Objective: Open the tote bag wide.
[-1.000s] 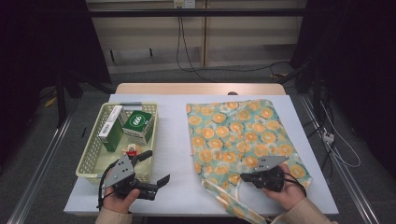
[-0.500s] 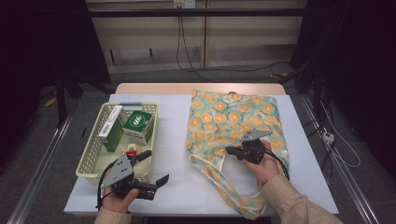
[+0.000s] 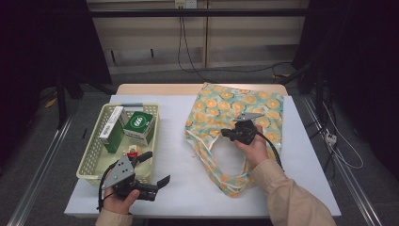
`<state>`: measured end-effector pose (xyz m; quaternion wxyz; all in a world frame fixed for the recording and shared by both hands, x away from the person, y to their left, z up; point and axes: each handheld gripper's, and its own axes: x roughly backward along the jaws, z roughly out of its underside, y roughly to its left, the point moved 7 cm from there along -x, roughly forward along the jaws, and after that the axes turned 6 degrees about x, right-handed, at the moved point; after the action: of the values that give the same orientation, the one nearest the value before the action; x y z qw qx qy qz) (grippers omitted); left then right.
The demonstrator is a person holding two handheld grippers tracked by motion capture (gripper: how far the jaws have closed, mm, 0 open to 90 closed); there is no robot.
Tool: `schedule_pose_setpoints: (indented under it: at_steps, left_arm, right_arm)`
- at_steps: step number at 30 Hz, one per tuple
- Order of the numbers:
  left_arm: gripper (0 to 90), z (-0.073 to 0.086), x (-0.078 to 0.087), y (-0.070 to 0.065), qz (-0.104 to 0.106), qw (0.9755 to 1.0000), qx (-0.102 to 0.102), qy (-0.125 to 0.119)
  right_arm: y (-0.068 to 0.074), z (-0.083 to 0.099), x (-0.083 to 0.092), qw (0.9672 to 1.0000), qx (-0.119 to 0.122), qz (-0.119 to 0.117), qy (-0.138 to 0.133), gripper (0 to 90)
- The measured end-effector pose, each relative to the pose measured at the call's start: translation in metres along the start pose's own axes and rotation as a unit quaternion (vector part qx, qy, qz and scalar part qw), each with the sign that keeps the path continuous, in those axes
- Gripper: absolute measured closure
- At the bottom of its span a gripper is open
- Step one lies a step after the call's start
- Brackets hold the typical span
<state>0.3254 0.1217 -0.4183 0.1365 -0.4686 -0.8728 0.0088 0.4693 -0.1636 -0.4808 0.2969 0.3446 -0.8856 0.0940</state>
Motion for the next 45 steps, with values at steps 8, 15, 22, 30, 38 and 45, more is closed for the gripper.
schedule_pose_setpoints:
  at_steps: [8,15,22,30,38,45]
  left_arm:
    - [3.4,0.001,0.000,0.000,0.000,1.0000,-0.003,0.002]
    - [3.4,0.000,0.001,-0.001,-0.001,1.0000,-0.003,0.001]
    - [3.4,0.000,0.002,-0.001,-0.003,1.0000,-0.001,-0.002]
    - [3.4,0.000,0.001,-0.003,-0.002,1.0000,-0.005,0.001]
    - [3.4,0.002,0.000,-0.004,0.000,1.0000,-0.005,0.004]
    - [3.4,0.001,0.000,-0.004,-0.001,1.0000,-0.006,0.003]
  right_arm:
    - [0.003,0.004,0.001,0.9998,-0.010,-0.010,0.012,59.6]
    - [0.018,-0.001,0.027,0.9991,0.005,-0.034,0.025,43.8]
    - [0.057,0.005,0.053,0.9950,0.049,-0.081,0.031,43.7]
    - [0.083,0.014,0.064,0.9919,0.069,-0.100,0.038,41.3]
    - [0.108,0.035,0.046,0.9875,0.062,-0.135,0.052,43.2]
    - [0.118,0.039,0.044,0.9851,0.075,-0.142,0.061,48.0]
